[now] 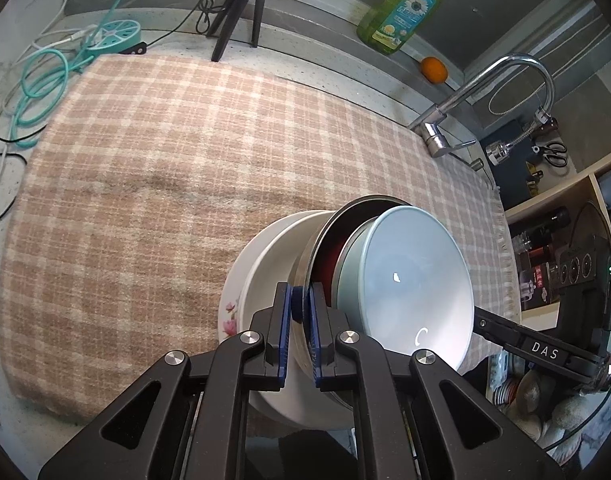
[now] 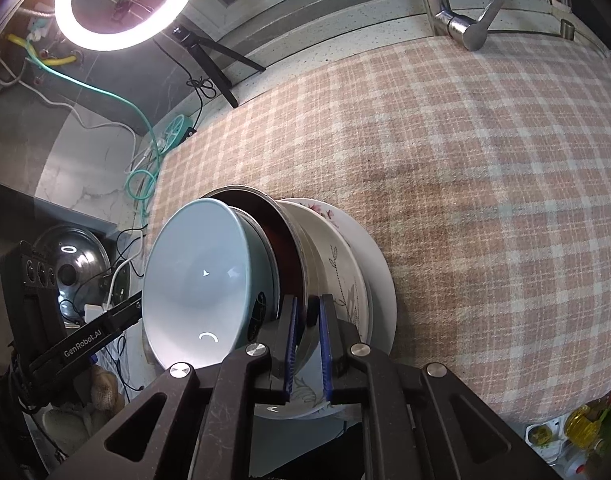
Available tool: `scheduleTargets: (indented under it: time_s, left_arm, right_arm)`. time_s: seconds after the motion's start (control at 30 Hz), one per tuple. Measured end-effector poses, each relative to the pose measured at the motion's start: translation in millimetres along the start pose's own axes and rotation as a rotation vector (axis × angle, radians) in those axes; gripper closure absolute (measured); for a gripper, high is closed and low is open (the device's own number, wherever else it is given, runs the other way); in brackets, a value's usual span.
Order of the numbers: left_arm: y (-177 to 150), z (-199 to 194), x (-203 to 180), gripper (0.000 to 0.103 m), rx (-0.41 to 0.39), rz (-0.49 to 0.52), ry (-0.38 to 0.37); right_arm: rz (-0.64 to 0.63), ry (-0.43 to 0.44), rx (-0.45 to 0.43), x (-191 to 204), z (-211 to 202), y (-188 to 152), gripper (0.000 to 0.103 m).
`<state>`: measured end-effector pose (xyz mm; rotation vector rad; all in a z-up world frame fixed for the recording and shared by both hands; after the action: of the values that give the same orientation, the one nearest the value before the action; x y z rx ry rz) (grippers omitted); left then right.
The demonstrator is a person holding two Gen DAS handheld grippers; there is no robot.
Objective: Organize plates and bowls
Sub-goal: 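Lower the nested bowls onto the white leaf-pattern plate with both tools, then open both tools to release the large steel bowl rim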
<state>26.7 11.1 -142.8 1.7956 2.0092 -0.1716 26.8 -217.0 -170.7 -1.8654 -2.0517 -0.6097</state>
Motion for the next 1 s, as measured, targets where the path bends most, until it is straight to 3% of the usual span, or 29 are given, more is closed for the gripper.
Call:
scheduleTargets:
  time_s: [0.53,0.63,1.0]
  left_arm:
    - [-1.9,-11.2,5.6,0.088,-0.020,0.022,-0.009]
    - [-3.4,-16.4,5.0,0.088,-0.032,0.040,-0.003]
    - [-6.4,-42.0,5.4,0.088,-0.111,0.125,0.097]
  right_arm:
    - [0.012,-0.044,-0.046,1.2,-10.5,-7.1,0.091]
    - [0.018,-0.056,-0.071,2.3,-16.7,-13.0,0.083]
    - [0.034,-0.126,-0.167,12.8,-31.9,-34.7,0.080]
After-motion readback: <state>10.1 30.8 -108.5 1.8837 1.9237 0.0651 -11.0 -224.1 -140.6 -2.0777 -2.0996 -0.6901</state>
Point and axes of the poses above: each gripper's, at about its wrist camera, not at the fingertips, and z roughly the way its jaws point, x to its left, y to its top, the point moved 2 cm from there along z, roughly the way its jaws point, and after that the axes turned 10 degrees about x, right-handed, at the moved point
